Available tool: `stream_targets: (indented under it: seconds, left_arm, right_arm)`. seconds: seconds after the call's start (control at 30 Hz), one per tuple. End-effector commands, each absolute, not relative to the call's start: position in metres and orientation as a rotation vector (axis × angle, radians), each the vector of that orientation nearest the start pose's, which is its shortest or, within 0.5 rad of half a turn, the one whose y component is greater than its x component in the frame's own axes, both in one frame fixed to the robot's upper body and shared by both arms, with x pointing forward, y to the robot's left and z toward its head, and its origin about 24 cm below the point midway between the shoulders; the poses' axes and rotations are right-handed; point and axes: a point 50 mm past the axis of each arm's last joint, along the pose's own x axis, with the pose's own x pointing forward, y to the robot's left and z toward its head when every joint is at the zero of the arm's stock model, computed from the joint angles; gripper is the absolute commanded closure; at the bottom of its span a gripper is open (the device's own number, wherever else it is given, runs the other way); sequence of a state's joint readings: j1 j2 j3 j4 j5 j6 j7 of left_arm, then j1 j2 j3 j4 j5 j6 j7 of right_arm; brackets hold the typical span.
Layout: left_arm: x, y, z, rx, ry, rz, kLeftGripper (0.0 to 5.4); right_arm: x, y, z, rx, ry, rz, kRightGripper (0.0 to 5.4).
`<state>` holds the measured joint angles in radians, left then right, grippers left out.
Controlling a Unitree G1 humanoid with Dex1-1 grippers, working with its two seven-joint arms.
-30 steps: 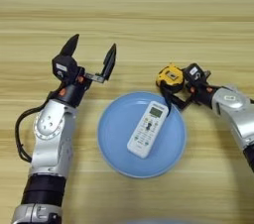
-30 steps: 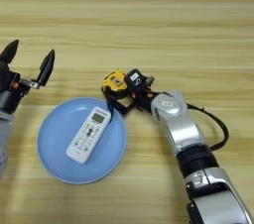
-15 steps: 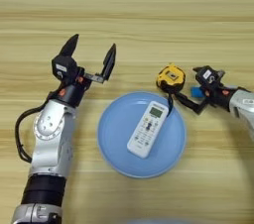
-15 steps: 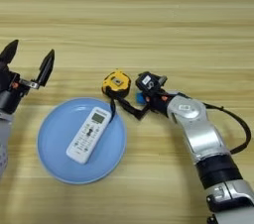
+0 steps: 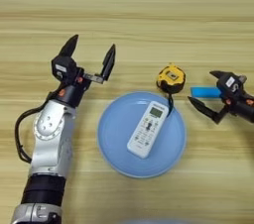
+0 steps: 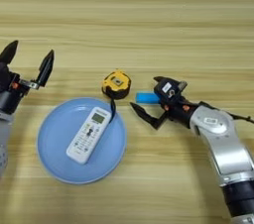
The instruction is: Move the objects on the table
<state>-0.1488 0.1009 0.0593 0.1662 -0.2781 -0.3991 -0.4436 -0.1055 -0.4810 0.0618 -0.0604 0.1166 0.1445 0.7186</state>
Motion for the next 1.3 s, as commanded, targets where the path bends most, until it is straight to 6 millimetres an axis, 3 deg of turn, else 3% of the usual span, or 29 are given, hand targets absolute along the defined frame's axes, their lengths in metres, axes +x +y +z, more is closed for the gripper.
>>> stream_targets:
  seconds: [0.03, 0.13, 0.63, 0.97, 1.3]
  left_arm:
    - [0.274, 0.162, 0.083, -0.071, -0.414, -0.370, 0.00]
    - [0.273, 0.162, 0.083, -0.071, -0.413, -0.369, 0.00]
    - [0.275, 0.161, 0.080, -0.070, -0.409, -0.372, 0.00]
    - [0.275, 0.162, 0.080, -0.068, -0.411, -0.370, 0.00]
    - [0.275, 0.162, 0.080, -0.068, -0.411, -0.370, 0.00]
  right_arm:
    - [0.247, -0.183, 0.089, -0.360, 0.066, 0.869, 0.04]
    - [0.244, -0.185, 0.090, -0.365, 0.070, 0.890, 0.04]
    - [0.269, -0.242, 0.072, -0.316, 0.177, 0.735, 0.04]
    - [0.291, -0.244, 0.045, -0.280, 0.314, 0.749, 0.04]
    - [0.291, -0.260, 0.022, -0.242, 0.468, 0.678, 0.04]
